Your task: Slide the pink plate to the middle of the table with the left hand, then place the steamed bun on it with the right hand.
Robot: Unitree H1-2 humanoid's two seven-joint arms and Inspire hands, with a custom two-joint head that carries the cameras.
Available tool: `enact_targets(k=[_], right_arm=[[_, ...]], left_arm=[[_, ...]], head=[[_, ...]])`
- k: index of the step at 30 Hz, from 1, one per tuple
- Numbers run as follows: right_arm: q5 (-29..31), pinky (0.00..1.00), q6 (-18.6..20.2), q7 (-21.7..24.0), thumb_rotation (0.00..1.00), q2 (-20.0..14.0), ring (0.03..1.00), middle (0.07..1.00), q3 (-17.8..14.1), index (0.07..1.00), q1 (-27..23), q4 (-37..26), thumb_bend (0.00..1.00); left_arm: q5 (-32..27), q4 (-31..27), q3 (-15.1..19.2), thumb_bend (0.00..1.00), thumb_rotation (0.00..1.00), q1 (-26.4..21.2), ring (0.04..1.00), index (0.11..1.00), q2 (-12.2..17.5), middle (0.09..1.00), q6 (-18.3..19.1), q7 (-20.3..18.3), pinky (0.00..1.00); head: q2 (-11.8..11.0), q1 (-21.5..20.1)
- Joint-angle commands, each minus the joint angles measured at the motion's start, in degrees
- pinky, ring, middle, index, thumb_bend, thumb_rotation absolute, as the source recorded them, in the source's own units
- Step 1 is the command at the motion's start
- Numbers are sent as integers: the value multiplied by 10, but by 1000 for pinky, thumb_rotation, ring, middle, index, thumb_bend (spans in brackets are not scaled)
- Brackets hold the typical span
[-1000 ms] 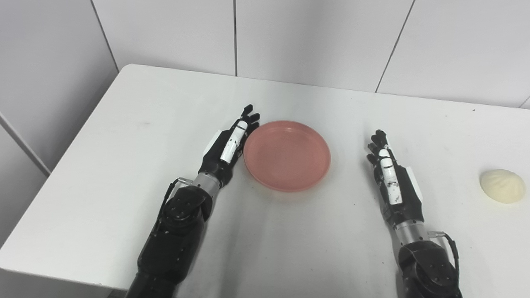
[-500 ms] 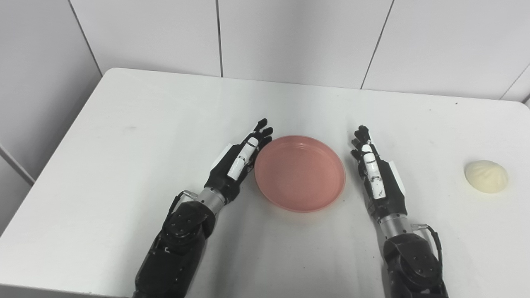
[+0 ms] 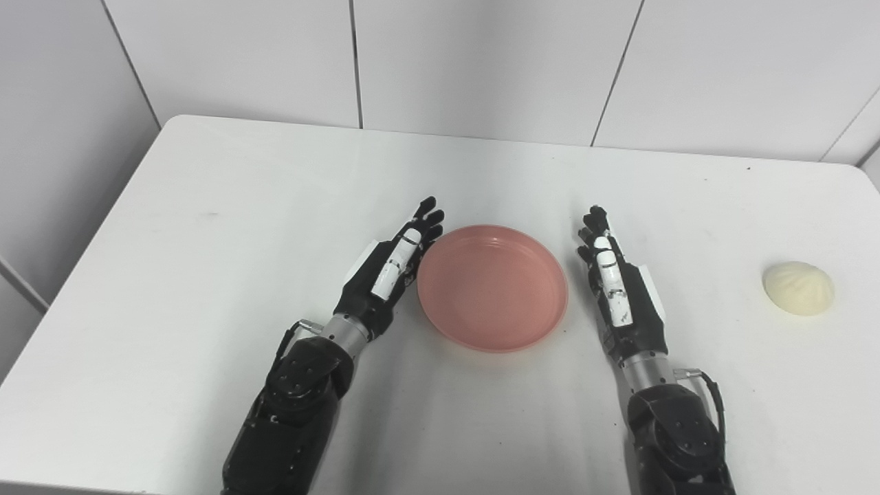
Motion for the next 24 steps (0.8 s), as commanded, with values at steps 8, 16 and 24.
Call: enact_targets(k=[8,16,24], right_arm=[[-17,1000,-41,-37,1000,8,990,987,-12,1000,2,-8,210],[-32,1000,-48,-49,1000,-25,994,984,-30,1000,-43,-41,377],[-81,939,-13,-66,931,-76,892,944,-51,1000,-74,-127,584]], left_arm=[[14,12,3,365,1000,6,999,1000,-6,996,-15,3,996],[9,-2,16,362,1000,11,986,1000,-8,981,-11,6,997],[0,-5,33,349,1000,12,984,998,-1,981,-2,-3,1000]], head=[[-6,-34],[-13,-70],[-23,-114]])
